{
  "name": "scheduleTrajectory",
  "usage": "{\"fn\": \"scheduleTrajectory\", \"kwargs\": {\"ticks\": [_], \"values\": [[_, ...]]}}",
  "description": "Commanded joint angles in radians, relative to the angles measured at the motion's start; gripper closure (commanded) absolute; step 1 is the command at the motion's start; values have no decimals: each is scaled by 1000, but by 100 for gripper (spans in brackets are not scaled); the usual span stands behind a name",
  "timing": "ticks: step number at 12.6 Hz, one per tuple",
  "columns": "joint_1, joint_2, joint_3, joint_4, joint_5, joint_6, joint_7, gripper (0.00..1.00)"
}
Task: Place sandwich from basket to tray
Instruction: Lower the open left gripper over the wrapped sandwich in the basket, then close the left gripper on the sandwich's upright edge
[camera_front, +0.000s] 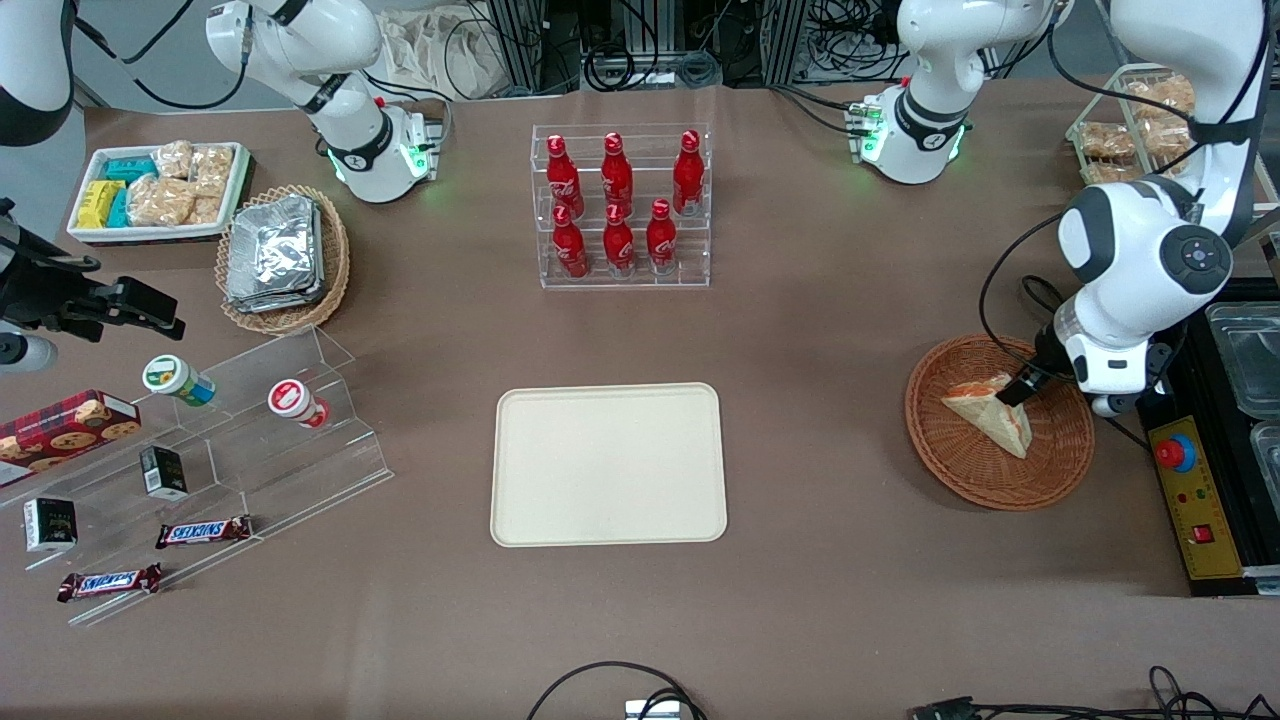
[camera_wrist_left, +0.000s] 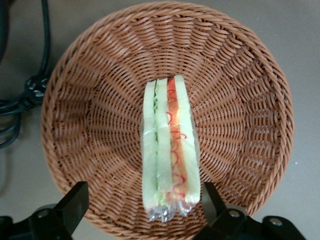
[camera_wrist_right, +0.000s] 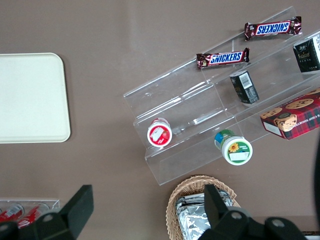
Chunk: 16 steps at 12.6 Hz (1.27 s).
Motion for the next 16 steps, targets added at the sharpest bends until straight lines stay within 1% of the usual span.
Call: {"fn": "scheduleTrajectory", "kwargs": {"ticks": [1,5,12,14,16], "values": [[-6,28,-3,-3,9,44,-39,0],[-13,68,-3,-4,9,100,-47,0],[-13,109,-3,-6,11,147,-47,0],[-13,123,-1,-6,11,158,-47,4],[-13,128,-1,-6,11,164,-47,13]]}}
